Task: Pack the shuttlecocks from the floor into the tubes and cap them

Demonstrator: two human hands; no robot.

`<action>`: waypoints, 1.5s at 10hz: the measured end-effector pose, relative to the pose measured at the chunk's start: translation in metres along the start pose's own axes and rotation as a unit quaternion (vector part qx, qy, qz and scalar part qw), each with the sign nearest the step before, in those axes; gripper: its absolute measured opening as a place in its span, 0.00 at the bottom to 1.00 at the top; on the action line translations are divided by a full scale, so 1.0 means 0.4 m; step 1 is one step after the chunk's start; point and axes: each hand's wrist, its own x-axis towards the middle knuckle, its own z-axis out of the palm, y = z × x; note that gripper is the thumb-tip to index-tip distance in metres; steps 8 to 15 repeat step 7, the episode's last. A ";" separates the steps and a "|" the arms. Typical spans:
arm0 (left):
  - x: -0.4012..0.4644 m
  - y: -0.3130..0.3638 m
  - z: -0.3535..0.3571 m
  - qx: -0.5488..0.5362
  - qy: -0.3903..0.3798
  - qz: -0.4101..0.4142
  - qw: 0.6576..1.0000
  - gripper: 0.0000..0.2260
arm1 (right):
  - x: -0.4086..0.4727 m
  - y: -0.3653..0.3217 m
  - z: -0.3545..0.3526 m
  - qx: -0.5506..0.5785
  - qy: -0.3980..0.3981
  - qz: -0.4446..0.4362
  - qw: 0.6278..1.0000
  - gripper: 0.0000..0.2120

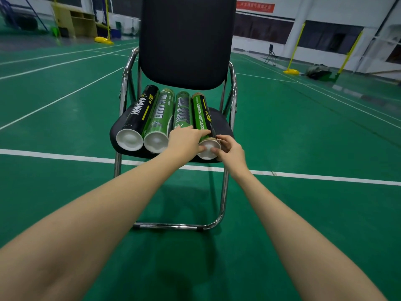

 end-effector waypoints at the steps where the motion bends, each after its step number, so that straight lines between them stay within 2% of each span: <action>1: -0.006 -0.002 0.026 0.019 -0.015 0.032 0.999 0.25 | -0.004 0.002 -0.007 -0.031 -0.017 -0.008 0.999 0.19; 3: -0.020 0.000 0.022 0.011 -0.052 0.019 0.998 0.28 | -0.019 -0.019 -0.028 -0.110 -0.083 -0.018 0.990 0.28; 4: -0.022 0.006 0.004 -0.008 -0.059 0.016 0.998 0.27 | -0.028 -0.033 -0.039 -0.144 -0.123 -0.004 0.982 0.35; 5: -0.032 0.011 -0.024 -0.022 -0.069 0.014 0.997 0.24 | -0.051 -0.054 -0.052 -0.161 -0.148 0.008 0.976 0.37; 6: -0.050 0.010 -0.059 -0.060 -0.078 0.012 0.995 0.21 | -0.071 -0.077 -0.068 -0.178 -0.153 0.003 0.972 0.36; 7: -0.072 0.001 -0.090 -0.110 -0.102 0.005 0.989 0.24 | -0.089 -0.117 -0.091 -0.194 -0.141 -0.016 0.971 0.36; 15: -0.072 0.001 -0.090 -0.110 -0.102 0.005 0.989 0.24 | -0.089 -0.117 -0.091 -0.194 -0.141 -0.016 0.971 0.36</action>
